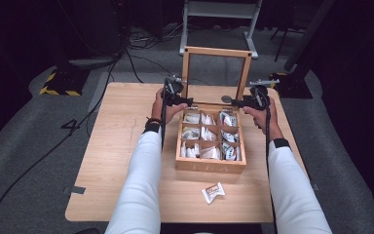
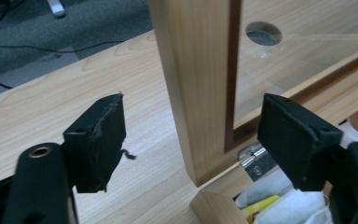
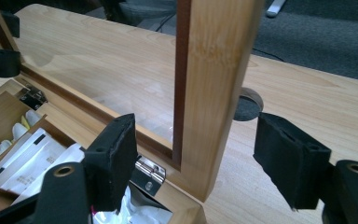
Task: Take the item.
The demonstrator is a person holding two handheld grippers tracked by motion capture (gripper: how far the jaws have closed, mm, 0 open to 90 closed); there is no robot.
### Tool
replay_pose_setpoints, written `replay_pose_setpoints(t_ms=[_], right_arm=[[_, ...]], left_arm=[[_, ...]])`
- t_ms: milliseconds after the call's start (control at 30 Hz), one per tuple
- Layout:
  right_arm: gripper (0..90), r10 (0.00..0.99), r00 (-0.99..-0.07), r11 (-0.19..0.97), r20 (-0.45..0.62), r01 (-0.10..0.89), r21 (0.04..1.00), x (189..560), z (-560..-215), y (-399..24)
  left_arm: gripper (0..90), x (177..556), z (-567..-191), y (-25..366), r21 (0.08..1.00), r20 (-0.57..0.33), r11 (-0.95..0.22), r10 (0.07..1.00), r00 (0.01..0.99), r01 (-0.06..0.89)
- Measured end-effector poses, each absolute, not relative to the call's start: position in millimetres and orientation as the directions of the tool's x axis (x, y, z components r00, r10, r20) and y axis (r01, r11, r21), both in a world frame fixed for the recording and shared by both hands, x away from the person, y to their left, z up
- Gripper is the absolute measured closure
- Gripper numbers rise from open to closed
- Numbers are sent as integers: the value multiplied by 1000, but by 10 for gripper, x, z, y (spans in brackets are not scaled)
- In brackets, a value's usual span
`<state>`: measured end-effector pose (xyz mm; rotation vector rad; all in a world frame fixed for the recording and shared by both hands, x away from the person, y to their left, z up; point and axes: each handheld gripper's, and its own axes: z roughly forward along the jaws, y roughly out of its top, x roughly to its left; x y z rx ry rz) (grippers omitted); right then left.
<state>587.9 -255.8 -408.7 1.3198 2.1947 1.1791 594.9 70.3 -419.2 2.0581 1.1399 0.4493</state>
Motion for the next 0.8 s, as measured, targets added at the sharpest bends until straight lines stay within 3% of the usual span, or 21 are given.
replay_pose_setpoints(t_ms=[133,500,567,800], right_arm=[[322,843,-519,226,141,581,782,5898,-4097,-2486],[351,847,-519,251,117,584,772,5887,-4118,-2367],[355,845,-521,251,120,584,772,5882,-4111,-2377],[359,852,-511,243,112,577,780,5862,-4104,-2364]], left_arm=[[221,5974,-4218,713,743,-87,-315,829,552,591],[303,5904,-4063,589,786,-69,-316,809,584,531],[278,5904,-4051,552,781,-45,-329,818,574,531],[320,5912,-3986,553,788,-43,-317,827,561,528]])
